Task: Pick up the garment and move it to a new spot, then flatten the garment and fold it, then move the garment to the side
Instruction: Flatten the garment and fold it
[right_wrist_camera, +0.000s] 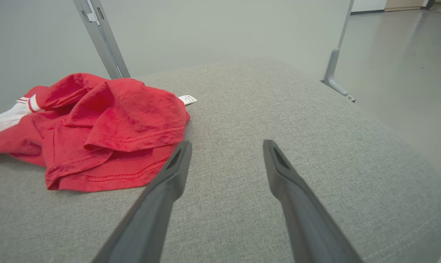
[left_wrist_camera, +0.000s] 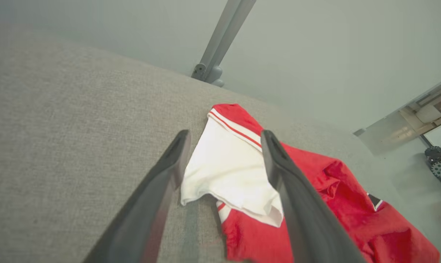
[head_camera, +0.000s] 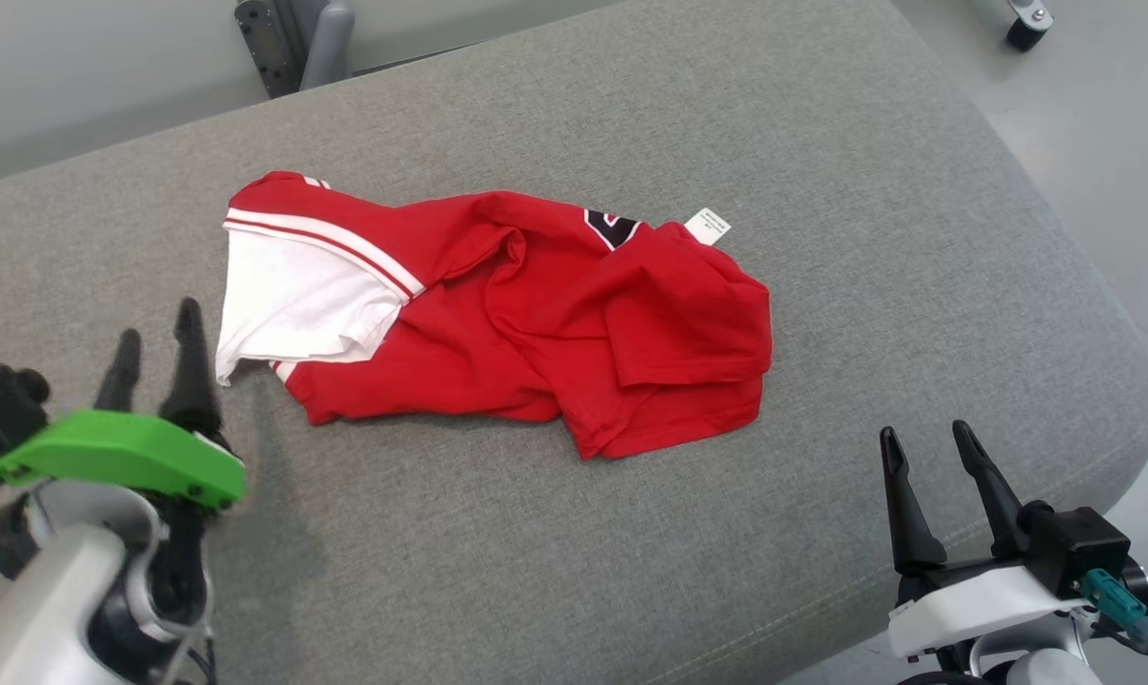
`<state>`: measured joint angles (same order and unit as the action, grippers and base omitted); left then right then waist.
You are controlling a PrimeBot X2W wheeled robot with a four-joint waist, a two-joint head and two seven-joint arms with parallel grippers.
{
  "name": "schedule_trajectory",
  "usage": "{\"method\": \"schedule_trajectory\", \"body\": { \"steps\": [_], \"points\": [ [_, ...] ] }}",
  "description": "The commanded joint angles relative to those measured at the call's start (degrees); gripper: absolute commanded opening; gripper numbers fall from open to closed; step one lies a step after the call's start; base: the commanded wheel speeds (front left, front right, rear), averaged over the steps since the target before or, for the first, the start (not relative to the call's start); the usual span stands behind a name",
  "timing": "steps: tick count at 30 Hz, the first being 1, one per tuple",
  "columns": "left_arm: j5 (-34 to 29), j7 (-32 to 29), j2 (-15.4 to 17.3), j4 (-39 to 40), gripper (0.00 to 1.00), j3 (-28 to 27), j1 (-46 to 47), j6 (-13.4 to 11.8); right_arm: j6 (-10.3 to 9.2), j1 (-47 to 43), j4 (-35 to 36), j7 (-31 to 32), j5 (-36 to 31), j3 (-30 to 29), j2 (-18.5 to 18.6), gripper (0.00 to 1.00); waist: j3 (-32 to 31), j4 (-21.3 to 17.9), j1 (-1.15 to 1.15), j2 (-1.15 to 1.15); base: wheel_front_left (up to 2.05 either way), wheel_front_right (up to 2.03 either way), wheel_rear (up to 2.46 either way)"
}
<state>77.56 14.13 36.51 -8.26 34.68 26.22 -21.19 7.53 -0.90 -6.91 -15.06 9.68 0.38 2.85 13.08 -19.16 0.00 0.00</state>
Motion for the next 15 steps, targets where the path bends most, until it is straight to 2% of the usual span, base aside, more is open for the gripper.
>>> {"method": "schedule_trajectory", "body": {
  "steps": [1, 4, 7, 11, 15],
  "points": [
    [-2.15, 0.64, -0.89, 2.54, 1.0, -0.6, -2.86, -0.58, -0.08, -0.59, 0.29, -0.18, -0.46, -0.26, 0.09, 1.0, 0.24, 0.57, 0.0, 0.0, 0.0, 0.0, 0.0],
    [-5.27, 0.98, -5.07, 8.2, 1.0, 2.46, -9.0, 0.15, -0.08, -0.72, 0.57, -0.18, -0.9, -0.55, 0.07, 1.0, 0.9, 1.84, 0.0, 0.0, 0.0, 0.0, 0.0],
    [-7.11, 1.04, -9.74, 9.86, 1.0, 5.49, -10.78, 1.64, -0.08, 0.18, 0.8, -0.18, -1.25, -0.47, 0.07, 1.0, 1.84, 3.02, 0.0, 0.0, 0.0, 0.0, 0.0],
    [-9.6, 0.02, -15.53, 6.34, 1.0, 11.39, -8.85, 4.28, -0.08, 1.17, 1.04, -0.18, -1.97, -0.05, 0.07, 1.0, 2.96, 4.22, 0.0, 0.0, 0.0, 0.0, 0.0],
    [-9.99, -1.71, -20.7, 0.7, 1.0, 14.91, -5.86, 7.61, -0.08, 1.9, 1.06, -0.18, -2.26, 0.06, 0.08, 1.0, 3.73, 4.54, 0.0, 0.0, 0.0, 0.0, 0.0]
  ]
}}
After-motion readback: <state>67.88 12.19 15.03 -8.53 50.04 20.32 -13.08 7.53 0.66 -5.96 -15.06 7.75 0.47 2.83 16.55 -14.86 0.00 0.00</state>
